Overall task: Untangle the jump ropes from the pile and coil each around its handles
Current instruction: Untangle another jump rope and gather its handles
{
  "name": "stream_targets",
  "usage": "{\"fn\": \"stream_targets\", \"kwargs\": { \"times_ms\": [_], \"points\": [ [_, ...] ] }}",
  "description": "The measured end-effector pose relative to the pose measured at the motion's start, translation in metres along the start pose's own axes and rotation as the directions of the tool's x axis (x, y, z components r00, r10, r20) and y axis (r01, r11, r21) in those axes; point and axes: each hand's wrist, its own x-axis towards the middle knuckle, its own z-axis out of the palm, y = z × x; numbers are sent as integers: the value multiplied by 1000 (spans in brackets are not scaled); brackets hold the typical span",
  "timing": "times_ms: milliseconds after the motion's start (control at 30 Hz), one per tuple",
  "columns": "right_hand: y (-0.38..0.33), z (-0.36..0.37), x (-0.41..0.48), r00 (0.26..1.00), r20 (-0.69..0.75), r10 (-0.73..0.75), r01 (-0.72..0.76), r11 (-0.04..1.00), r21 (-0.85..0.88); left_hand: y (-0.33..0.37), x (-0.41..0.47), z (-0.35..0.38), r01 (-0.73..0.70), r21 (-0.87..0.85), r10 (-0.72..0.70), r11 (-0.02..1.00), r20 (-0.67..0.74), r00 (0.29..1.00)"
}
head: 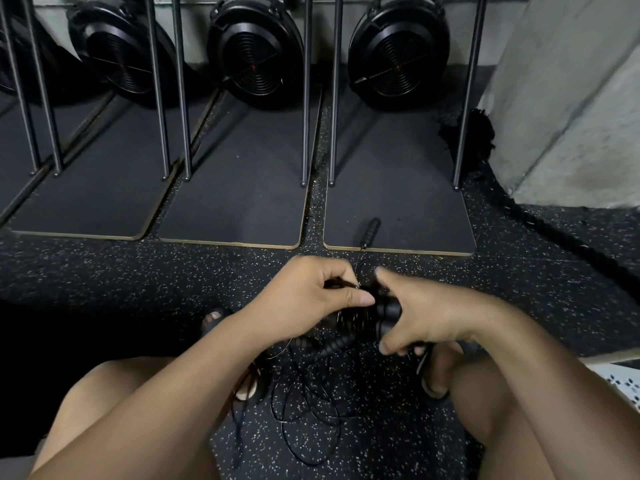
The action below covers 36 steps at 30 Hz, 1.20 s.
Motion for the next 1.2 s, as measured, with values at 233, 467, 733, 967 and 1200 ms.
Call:
{"fn": "stream_targets", "kwargs": {
  "times_ms": [233,467,733,967,1200],
  "points": [
    [-29,-11,-44,943,314,-111,72,989,131,-1,1,-7,-48,-176,60,983,68,996],
    [-8,-14,-37,938,107,-330,262,876,404,-7,0,-10,86,-464,-53,881,83,995],
    [-9,-14,-15,884,-402,-238,453,649,611,-4,5,10,184,-246,-174,952,62,983],
    [14,-20,8,854,-520,1,157,953,259,-1,-1,20,61,194,-87,979,127,988],
    [17,-17,2,989,-110,-96,114,978,173,8,-1,1,-33,77,32,997,20,999]
  ]
}}
